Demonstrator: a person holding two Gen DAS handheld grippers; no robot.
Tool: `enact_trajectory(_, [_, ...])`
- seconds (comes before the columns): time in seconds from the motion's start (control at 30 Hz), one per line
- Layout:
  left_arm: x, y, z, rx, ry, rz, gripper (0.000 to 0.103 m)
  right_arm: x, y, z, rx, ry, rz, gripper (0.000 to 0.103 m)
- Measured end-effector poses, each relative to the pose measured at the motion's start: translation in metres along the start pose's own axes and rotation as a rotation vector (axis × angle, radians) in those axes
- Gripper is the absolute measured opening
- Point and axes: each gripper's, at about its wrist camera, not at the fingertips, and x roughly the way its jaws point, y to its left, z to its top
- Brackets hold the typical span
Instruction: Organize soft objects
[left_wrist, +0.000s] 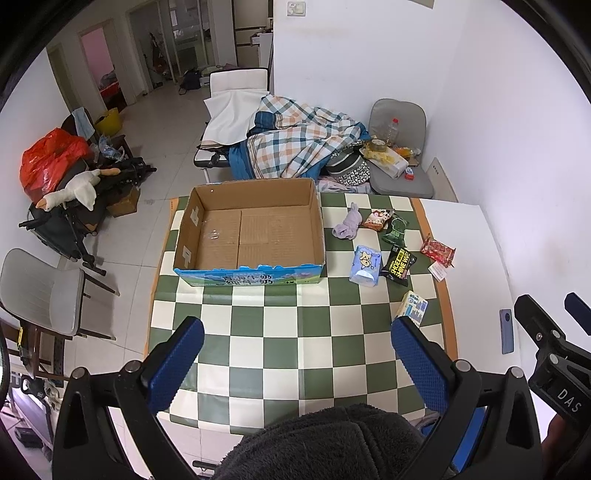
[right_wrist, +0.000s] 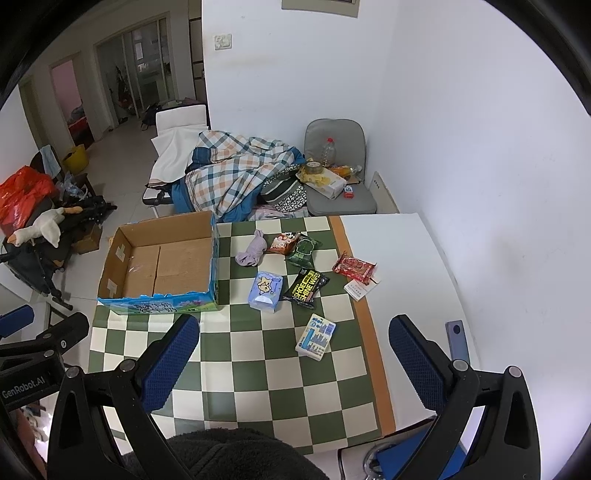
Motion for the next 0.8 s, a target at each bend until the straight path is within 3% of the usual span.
enact_trajectory(0.8, [-0.002,0.003,-0.001,-0.016,-0.001,-0.003,0.103,-0.004,0.01,0.0,-0.019,-0.006,0.008,0.103])
